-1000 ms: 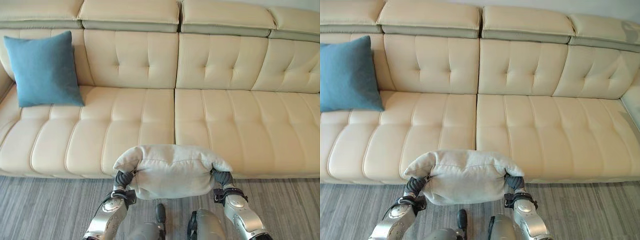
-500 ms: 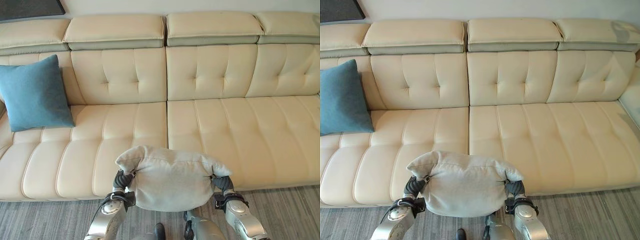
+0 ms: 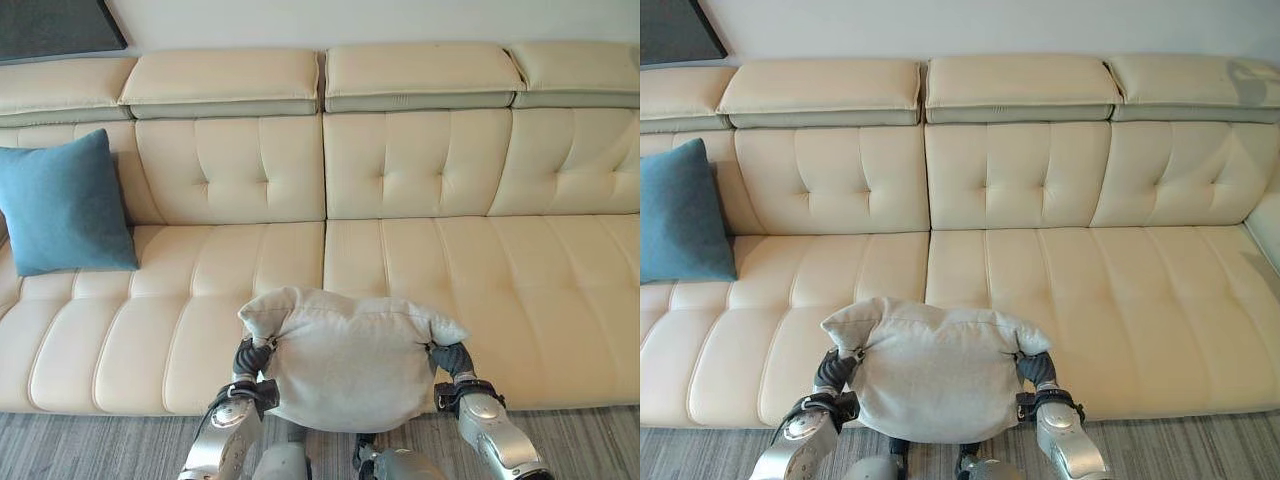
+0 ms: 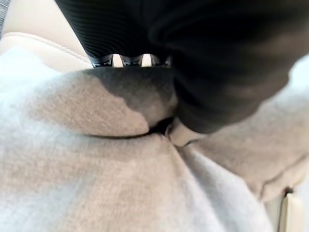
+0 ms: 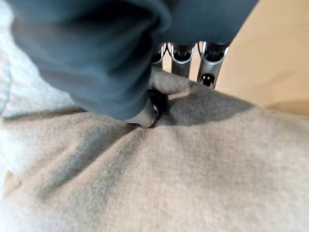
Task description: Pick up all the scattered cushions and arrange them neatly on the sofa.
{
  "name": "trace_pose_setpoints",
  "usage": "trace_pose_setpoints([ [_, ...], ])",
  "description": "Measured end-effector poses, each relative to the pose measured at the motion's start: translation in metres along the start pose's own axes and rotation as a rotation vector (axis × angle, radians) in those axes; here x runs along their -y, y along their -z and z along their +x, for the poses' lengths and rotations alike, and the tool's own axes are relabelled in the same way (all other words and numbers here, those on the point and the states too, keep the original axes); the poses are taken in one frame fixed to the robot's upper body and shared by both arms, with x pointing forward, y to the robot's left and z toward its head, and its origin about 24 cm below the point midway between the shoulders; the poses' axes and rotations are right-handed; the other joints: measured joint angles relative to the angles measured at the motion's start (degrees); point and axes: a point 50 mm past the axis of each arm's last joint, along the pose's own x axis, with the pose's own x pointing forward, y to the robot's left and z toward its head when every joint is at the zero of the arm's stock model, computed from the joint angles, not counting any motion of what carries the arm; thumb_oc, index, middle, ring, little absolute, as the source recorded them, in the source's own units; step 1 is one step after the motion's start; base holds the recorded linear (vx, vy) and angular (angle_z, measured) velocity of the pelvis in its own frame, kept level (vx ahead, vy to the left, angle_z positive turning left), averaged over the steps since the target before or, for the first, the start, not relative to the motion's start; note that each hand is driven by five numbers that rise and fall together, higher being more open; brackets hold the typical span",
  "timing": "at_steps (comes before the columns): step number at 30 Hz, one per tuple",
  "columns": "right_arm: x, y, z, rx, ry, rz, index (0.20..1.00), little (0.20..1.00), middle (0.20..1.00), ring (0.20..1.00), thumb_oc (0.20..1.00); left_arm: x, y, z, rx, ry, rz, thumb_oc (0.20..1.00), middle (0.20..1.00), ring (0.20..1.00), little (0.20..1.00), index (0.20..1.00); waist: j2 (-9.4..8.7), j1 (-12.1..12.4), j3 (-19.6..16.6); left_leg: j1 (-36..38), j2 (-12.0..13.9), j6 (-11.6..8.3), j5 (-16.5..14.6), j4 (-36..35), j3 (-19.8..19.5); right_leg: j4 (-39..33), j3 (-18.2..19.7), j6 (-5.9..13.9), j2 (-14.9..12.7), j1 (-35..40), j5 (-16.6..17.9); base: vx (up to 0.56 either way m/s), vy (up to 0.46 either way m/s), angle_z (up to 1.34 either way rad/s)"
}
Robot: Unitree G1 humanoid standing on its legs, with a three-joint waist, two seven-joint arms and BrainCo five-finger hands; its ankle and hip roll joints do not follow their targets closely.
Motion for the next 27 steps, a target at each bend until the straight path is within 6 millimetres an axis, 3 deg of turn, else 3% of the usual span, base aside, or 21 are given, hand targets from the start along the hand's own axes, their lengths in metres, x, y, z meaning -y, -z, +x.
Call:
trace_pose_setpoints([
  [1,0.001,-0.001,0.001,0.005,0.005,0.002,0.200,0.200,0.200,0.200,0.200,0.000,0.001,-0.001,-0.003,0.003,0.004,0.200,0.200,0.200,0.200,0.200,0.15,0.05,0.02,0.16,-0.20,1.00,1.73,-0.42,0.14,0.00,0.18,0.63,-0.14,0.02,-0.05,0.14,0.141,-0.05],
  [4,0.001,-0.002,0.001,0.006,0.009,0.009,0.200,0.200,0.200,0.200,0.200,-0.002,0.005,-0.002,-0.022,0.003,0.020,0.200,0.200,0.200,0.200,0.200,0.12,0.13,0.00,1.63,-1.75,2.13,1.29,-0.61,1.61,-0.01,1.37,2.36,-1.67,0.92,-0.12,0.14,0.140,-0.13],
  [9,-0.005,-0.010,0.004,0.030,-0.008,0.010,0.200,0.200,0.200,0.200,0.200,-0.008,-0.001,0.000,-0.004,-0.012,0.042,0.200,0.200,0.200,0.200,0.200,0.09,0.37,-0.16,2.94,-2.86,3.17,0.56,-0.61,2.46,0.01,2.16,2.76,-2.79,1.99,0.16,0.08,0.086,-0.06],
  [17,-0.013,-0.073,0.023,0.228,0.004,0.001,0.200,0.200,0.200,0.200,0.200,0.000,-0.046,0.016,0.150,-0.056,0.022,0.200,0.200,0.200,0.200,0.200,-0.20,0.85,-1.43,3.17,-2.97,3.41,0.36,-0.61,3.12,0.30,2.94,3.07,-2.86,1.89,0.52,0.06,0.074,-0.05],
  [21,-0.025,-0.125,0.032,0.379,0.016,0.005,0.200,0.200,0.200,0.200,0.200,0.013,-0.090,0.028,0.288,-0.081,-0.007,0.200,0.200,0.200,0.200,0.200,-0.66,0.94,-2.36,2.78,-2.97,3.46,0.33,-0.62,3.13,0.30,3.30,3.35,-2.78,1.37,0.60,0.04,0.071,-0.05],
  [25,-0.031,-0.144,0.038,0.419,0.027,0.004,0.200,0.200,0.200,0.200,0.200,0.016,-0.105,0.037,0.322,-0.115,-0.002,0.200,0.200,0.200,0.200,0.200,-1.23,1.40,-4.67,-1.24,-2.93,3.67,1.07,-0.58,3.07,0.31,3.20,2.95,-2.73,-2.60,1.59,0.01,0.033,0.01],
  [27,-0.036,-0.139,0.041,0.394,0.030,-0.018,0.200,0.200,0.200,0.200,0.200,0.015,-0.101,0.040,0.301,-0.139,0.009,0.200,0.200,0.200,0.200,0.200,-1.36,1.49,-4.96,-2.22,-3.00,3.67,1.07,-0.58,2.95,0.31,3.10,2.96,-2.80,-3.52,1.58,-0.01,0.018,0.02],
])
